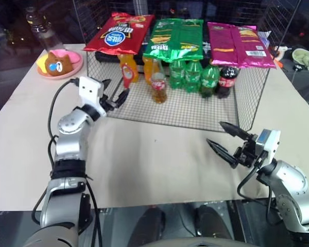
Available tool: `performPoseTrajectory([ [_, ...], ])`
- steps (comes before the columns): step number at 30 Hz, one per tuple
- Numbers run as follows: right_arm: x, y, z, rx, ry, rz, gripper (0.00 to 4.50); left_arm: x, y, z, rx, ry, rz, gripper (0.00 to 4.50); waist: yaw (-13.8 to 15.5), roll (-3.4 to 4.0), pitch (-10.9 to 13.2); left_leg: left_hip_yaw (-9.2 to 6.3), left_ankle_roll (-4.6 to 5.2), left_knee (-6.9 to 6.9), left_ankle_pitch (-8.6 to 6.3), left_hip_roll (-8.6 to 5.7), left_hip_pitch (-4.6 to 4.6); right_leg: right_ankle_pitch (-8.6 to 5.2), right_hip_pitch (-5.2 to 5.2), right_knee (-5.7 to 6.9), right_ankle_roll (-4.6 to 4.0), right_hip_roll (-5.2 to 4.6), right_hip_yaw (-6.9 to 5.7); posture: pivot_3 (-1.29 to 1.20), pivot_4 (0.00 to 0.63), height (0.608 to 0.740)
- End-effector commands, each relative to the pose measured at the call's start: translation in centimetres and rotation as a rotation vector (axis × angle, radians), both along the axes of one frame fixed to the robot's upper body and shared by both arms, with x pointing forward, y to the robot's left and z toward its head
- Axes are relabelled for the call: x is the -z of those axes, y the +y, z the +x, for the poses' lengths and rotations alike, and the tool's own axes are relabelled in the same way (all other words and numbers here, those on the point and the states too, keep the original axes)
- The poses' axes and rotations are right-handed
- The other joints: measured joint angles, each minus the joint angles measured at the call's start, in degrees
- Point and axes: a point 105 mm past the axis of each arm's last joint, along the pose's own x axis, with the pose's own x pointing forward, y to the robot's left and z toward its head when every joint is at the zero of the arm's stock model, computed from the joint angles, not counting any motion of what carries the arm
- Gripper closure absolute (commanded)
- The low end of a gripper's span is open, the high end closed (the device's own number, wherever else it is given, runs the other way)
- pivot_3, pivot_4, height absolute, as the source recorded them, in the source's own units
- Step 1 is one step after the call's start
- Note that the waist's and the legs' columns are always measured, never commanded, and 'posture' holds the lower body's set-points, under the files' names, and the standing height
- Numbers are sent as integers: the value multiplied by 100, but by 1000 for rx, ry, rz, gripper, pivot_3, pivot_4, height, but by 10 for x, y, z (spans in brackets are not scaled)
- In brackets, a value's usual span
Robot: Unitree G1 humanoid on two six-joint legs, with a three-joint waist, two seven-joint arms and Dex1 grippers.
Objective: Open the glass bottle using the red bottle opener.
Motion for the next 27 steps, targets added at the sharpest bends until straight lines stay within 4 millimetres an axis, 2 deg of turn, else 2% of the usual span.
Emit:
performPoseTrajectory([
  [1, -11, 2, -4, -7, -50, 4, 1069, -9, -6, 5, 16, -39, 46, 712, -1, 0, 0, 1, 0, 0, 0, 0, 0, 0, 0, 1, 0, 0, 1, 0, 150, 740],
  [7, -9, 3, -5, -9, -45, -2, 1069, -9, -9, 19, 17, -28, 60, 712, -2, -3, 2, 0, 1, 4, 0, -2, -1, 0, 0, 3, 0, 3, -1, 0, 150, 740],
  [11, -8, 4, -5, -10, -45, -5, 1069, -15, -13, 30, 9, -36, 41, 712, -5, -4, 3, 0, 1, 5, 0, -4, -2, 0, -1, 4, 0, 4, -1, 0, 150, 740],
  [15, -7, 5, -5, -5, -43, -10, 1069, -17, -26, 39, 30, -30, 13, 712, 3, -6, 3, -1, 1, 9, 0, -7, -4, 0, 0, 6, 1, 3, -4, 0, 150, 740],
  [20, -5, 6, -6, 0, -39, -15, 1069, -17, -33, 47, 29, -7, -14, 712, -18, -9, 5, 1, 1, 10, 1, -10, -5, 0, -4, 8, 1, 5, -2, 0, 150, 740],
  [23, -4, 6, -7, 3, -38, -20, 999, -19, -32, 48, 28, -11, -33, 1414, -28, -9, 5, 2, 1, 10, 1, -10, -6, 0, -7, 11, 1, 9, -1, 0, 150, 740],
  [24, -4, 5, -7, 7, -37, -22, 999, -21, -31, 48, 28, -16, -50, 2008, -27, -9, 5, 2, 1, 10, 1, -10, -6, 0, -7, 11, 1, 9, -1, 0, 150, 740],
  [27, -3, 4, -7, 13, -33, -25, 999, -26, -29, 48, 30, -29, -92, 3352, -26, -9, 5, 2, 1, 11, 1, -9, -6, 0, -8, 11, 1, 8, 0, 0, 150, 740],
])
